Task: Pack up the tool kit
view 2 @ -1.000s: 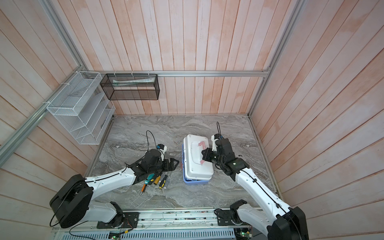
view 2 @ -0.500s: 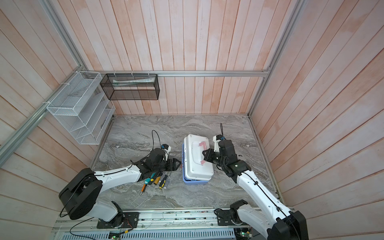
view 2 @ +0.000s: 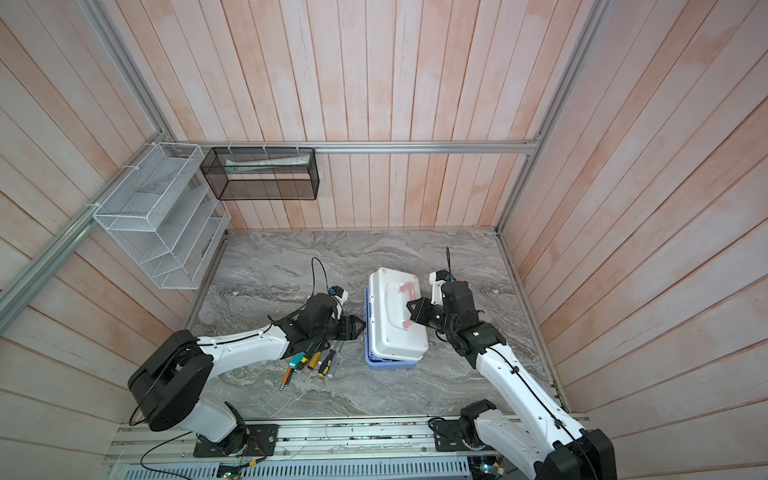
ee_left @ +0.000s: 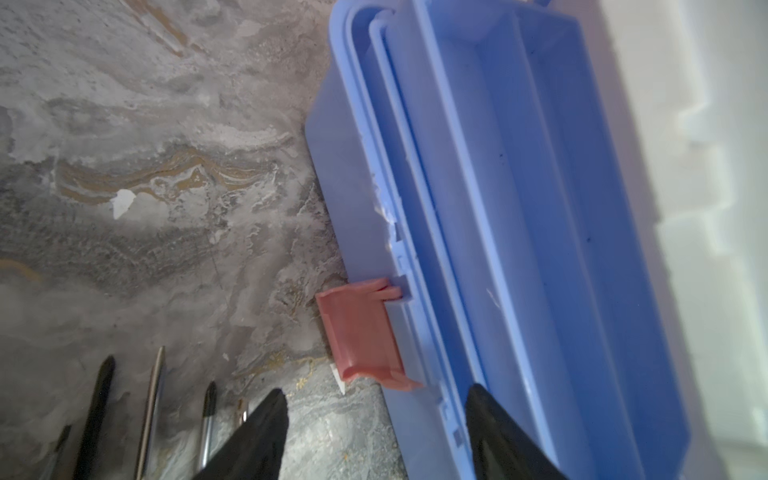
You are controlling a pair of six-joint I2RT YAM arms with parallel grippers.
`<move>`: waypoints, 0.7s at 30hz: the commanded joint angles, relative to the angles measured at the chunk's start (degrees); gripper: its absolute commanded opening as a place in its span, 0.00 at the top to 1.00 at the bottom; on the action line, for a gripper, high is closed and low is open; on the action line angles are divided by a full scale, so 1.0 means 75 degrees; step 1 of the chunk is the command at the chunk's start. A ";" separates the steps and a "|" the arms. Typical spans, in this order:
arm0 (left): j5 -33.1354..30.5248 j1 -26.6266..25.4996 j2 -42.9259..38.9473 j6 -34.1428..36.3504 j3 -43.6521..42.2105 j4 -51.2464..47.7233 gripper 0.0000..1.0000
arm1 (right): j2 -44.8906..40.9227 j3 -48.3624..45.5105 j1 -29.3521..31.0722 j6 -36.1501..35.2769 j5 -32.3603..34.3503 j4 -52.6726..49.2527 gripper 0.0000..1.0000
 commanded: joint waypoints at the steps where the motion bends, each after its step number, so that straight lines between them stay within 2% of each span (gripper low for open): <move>1: 0.0016 -0.0011 0.0088 0.0012 0.0145 -0.0059 0.35 | -0.0227 -0.0038 -0.0049 -0.0058 -0.0234 0.0628 1.00; 10: 0.0392 -0.0023 0.0269 -0.0024 0.0199 0.0358 0.37 | -0.0246 -0.0123 -0.0049 -0.0003 -0.0328 0.0697 1.00; 17: 0.0269 -0.0035 0.0596 0.0017 0.0472 -0.0103 0.37 | -0.0270 -0.0165 -0.0048 0.0044 -0.0368 0.0774 1.00; 21: 0.0381 -0.0035 0.0591 -0.0069 0.0329 0.0062 0.37 | -0.0217 -0.0203 -0.0048 0.0083 -0.0489 0.0911 1.00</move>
